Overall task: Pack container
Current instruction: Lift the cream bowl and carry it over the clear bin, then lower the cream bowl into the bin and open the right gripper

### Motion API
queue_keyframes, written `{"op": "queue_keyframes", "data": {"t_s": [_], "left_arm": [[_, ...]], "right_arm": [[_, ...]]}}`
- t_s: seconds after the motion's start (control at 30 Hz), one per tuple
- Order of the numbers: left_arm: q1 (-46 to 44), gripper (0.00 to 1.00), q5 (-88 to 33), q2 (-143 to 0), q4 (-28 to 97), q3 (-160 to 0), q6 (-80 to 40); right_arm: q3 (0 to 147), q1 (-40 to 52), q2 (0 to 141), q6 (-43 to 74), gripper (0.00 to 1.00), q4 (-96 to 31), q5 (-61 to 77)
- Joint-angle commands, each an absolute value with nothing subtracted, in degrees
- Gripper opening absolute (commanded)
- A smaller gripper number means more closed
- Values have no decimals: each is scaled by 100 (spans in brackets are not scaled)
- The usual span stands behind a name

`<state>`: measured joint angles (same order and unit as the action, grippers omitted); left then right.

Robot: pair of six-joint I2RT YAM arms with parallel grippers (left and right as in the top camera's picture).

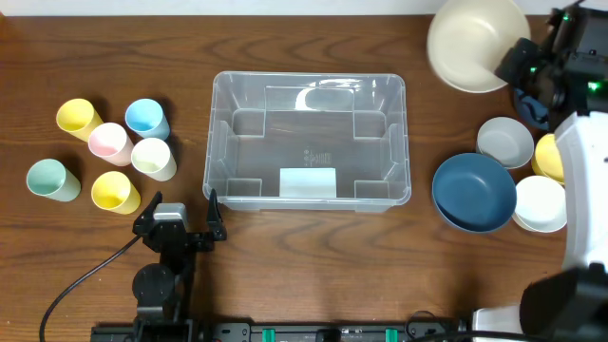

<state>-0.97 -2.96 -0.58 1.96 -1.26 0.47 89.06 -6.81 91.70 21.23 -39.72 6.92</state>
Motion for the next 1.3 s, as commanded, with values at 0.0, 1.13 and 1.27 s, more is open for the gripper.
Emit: {"op": "queue_keyframes", "data": {"t_s": [0.0,1.13,1.27], "left_arm": [[-117,98,-233,-23,397,-23,128],[-117,98,-233,-23,397,-23,128],[-117,98,-233,-23,397,-23,128]], "right_arm": [[9024,-64,9008,2005,2,-4095,1271],[8960,2327,10982,2228,2,-4370,-613],[8901,2320,11013,2226,2,-4331,-755]]}}
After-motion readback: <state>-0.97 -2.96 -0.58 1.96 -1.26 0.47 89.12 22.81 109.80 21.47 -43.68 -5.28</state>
